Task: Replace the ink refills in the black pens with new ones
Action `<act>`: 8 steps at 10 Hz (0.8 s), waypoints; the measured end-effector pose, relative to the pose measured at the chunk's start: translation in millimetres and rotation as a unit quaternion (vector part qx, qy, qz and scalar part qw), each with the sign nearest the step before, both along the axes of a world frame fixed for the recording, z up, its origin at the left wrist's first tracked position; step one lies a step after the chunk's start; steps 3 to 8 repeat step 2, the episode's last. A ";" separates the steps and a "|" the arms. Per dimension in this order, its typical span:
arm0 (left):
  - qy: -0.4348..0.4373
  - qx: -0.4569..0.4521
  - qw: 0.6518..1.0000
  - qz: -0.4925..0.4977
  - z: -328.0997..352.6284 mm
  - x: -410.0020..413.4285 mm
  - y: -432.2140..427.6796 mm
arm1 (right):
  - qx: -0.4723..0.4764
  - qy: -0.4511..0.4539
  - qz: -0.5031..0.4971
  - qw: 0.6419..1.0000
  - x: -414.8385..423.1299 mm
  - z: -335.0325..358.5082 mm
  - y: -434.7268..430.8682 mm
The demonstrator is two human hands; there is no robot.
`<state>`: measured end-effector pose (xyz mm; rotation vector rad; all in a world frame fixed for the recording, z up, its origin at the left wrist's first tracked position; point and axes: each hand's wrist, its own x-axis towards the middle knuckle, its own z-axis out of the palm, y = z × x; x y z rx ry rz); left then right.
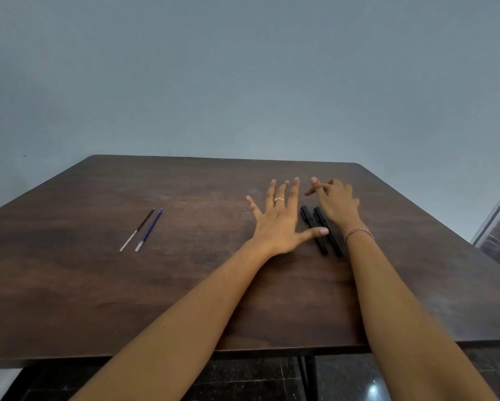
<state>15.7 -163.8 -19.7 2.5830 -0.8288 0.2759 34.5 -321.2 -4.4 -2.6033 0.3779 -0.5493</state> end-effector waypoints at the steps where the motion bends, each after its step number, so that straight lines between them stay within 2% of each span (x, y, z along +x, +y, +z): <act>1: 0.009 0.005 1.000 0.022 -0.2 2.3 4.0 | -0.040 -0.026 0.012 0.999 2.4 3.2 4.6; 2: 0.002 0.020 0.995 0.093 -0.3 13.4 16.8 | -0.076 -0.089 0.074 0.990 12.4 3.5 25.0; 8: 0.002 0.020 0.995 0.093 -0.3 13.4 16.8 | -0.076 -0.089 0.074 0.990 12.4 3.5 25.0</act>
